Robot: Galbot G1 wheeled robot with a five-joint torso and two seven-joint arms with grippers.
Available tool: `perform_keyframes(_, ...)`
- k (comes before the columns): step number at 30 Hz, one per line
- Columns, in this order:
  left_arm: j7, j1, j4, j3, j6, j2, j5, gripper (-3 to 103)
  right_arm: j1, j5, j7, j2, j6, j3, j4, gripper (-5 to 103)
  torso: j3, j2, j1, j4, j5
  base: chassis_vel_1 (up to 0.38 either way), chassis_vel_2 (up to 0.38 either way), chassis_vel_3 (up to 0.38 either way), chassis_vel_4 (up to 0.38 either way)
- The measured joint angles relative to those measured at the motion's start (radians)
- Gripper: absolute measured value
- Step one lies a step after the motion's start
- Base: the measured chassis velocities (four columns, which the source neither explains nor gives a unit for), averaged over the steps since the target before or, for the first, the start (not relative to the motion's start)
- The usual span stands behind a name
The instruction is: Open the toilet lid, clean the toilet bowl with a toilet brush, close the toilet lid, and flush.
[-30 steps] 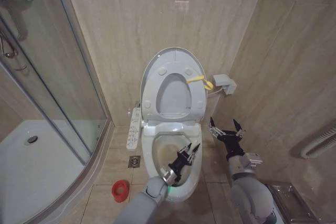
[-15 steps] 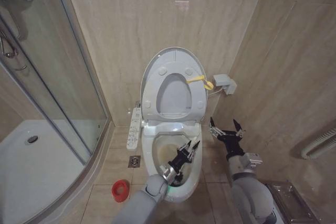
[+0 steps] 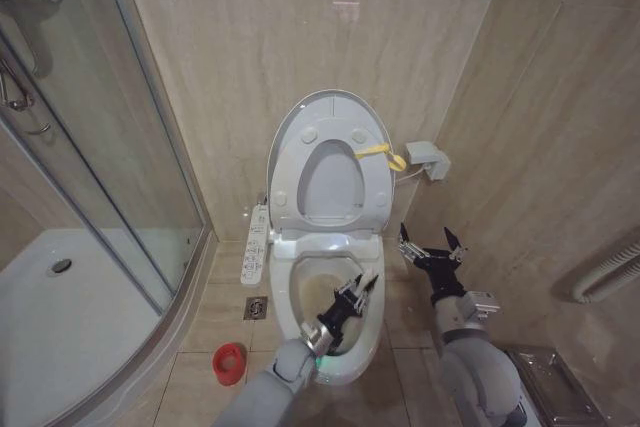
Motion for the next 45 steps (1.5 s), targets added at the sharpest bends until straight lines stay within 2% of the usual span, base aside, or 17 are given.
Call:
perform_keyframes(9,0.023,0.045,0.021,-0.017,-0.02,0.002,0.028,20,0.0,0.0,0.0,0.0,0.0,0.0,0.0,100,0.0,0.0,0.0,-0.0005,-0.0009,0.0,0.0,0.0,0.0)
perform_keyframes(14,0.018,0.02,0.039,-0.05,-0.02,0.017,0.028,20,0.0,0.0,0.0,0.0,0.0,0.0,0.0,100,0.0,0.0,0.0,-0.0003,-0.0003,0.0,0.0,0.0,0.0)
perform_keyframes(17,0.009,-0.014,0.096,-0.092,-0.023,0.045,0.031,20,0.0,0.0,0.0,0.0,0.0,0.0,0.0,100,0.0,0.0,0.0,0.0008,0.0003,0.0,0.0,0.0,0.0)
perform_keyframes(21,0.01,-0.049,0.154,-0.12,-0.04,0.058,0.041,20,0.0,0.0,0.0,0.0,0.0,0.0,0.0,100,0.0,0.0,0.0,0.0001,0.0001,0.0,0.0,0.0,0.0)
perform_keyframes(31,0.014,-0.072,0.203,-0.124,-0.047,0.036,0.04,19,0.0,0.0,0.0,0.0,0.0,0.0,0.0,100,0.0,0.0,0.0,-0.0003,-0.0003,0.0,0.0,0.0,0.0)
perform_keyframes(38,0.002,-0.085,0.17,-0.105,-0.045,0.024,0.024,19,0.0,0.0,0.0,0.0,0.0,0.0,0.0,100,0.0,0.0,0.0,-0.0001,-0.0002,0.0,0.0,0.0,0.0)
perform_keyframes(45,-0.031,-0.123,0.086,-0.066,-0.027,-0.026,-0.031,19,0.0,0.0,0.0,0.0,0.0,0.0,0.0,100,0.0,0.0,0.0,-0.0003,-0.0001,0.0,0.0,0.0,0.0)
